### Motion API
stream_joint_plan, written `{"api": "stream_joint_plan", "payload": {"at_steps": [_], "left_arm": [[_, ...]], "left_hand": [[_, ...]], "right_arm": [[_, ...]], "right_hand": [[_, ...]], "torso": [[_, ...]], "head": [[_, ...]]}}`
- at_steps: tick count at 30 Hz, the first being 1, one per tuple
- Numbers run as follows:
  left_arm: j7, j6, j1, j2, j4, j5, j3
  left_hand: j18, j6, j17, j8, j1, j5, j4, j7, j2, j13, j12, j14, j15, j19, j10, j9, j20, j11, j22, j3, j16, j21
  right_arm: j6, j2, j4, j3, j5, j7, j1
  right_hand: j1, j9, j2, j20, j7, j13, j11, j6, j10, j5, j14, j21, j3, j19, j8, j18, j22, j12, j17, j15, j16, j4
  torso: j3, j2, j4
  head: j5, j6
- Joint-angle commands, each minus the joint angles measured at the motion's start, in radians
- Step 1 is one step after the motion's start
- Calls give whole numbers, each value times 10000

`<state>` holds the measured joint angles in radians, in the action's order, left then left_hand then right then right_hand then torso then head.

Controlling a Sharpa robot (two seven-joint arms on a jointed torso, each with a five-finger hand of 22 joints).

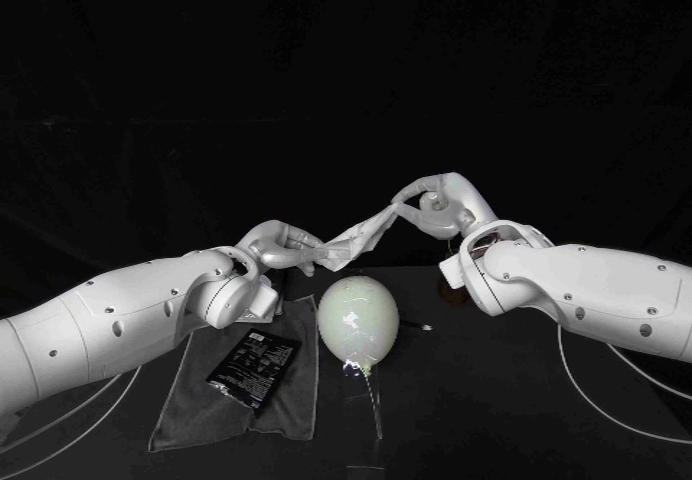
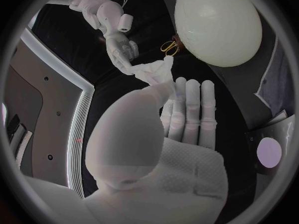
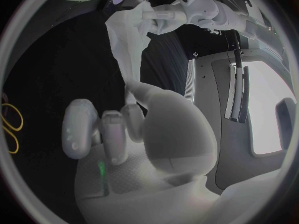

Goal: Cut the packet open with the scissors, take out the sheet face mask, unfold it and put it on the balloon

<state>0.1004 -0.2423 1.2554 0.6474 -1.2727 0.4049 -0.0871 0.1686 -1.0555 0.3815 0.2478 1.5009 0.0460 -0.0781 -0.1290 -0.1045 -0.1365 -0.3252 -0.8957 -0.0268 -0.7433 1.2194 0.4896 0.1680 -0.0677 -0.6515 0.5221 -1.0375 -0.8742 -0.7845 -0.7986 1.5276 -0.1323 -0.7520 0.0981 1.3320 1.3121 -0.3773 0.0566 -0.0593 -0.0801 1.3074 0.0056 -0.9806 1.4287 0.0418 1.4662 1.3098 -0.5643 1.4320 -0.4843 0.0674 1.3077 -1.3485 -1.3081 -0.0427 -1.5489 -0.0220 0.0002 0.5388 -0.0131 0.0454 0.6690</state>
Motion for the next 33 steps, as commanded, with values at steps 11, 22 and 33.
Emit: {"api": "stream_joint_plan", "payload": {"at_steps": [11,22,33], "left_arm": [[-12,141,8,-8,-4,11,11],[-7,206,8,-11,76,54,11],[140,441,8,-106,370,445,12]], "left_hand": [[98,-66,14,77,-130,21,31,10,10,17,59,-33,25,72,152,427,-23,42,-29,103,7,-49],[98,-70,16,85,-149,22,55,11,0,23,69,-33,26,78,163,429,-23,43,-41,124,9,-62],[82,-32,20,88,-271,20,67,-1,9,48,116,-6,4,124,170,431,-4,26,-59,170,24,-66]], "right_arm": [[210,-4,-166,18,369,219,19],[538,-23,-221,22,573,290,30],[1845,8,-269,34,917,287,92]], "right_hand": [[74,-286,-57,-6,7,367,-6,-96,88,67,888,66,-55,58,-172,-113,1891,-28,-2241,-85,-34,-13],[68,-288,-54,-5,8,361,-7,-94,86,68,881,51,-65,50,-180,-110,1886,-18,-2222,-86,-24,-6],[62,-288,-59,-4,4,317,-5,-78,59,68,861,-19,-79,12,-180,-94,1865,29,-2174,-88,-1,-1]], "torso": [[0,3,3],[0,-5,4],[7,9,5]], "head": [[3,6],[12,5],[7,6]]}}
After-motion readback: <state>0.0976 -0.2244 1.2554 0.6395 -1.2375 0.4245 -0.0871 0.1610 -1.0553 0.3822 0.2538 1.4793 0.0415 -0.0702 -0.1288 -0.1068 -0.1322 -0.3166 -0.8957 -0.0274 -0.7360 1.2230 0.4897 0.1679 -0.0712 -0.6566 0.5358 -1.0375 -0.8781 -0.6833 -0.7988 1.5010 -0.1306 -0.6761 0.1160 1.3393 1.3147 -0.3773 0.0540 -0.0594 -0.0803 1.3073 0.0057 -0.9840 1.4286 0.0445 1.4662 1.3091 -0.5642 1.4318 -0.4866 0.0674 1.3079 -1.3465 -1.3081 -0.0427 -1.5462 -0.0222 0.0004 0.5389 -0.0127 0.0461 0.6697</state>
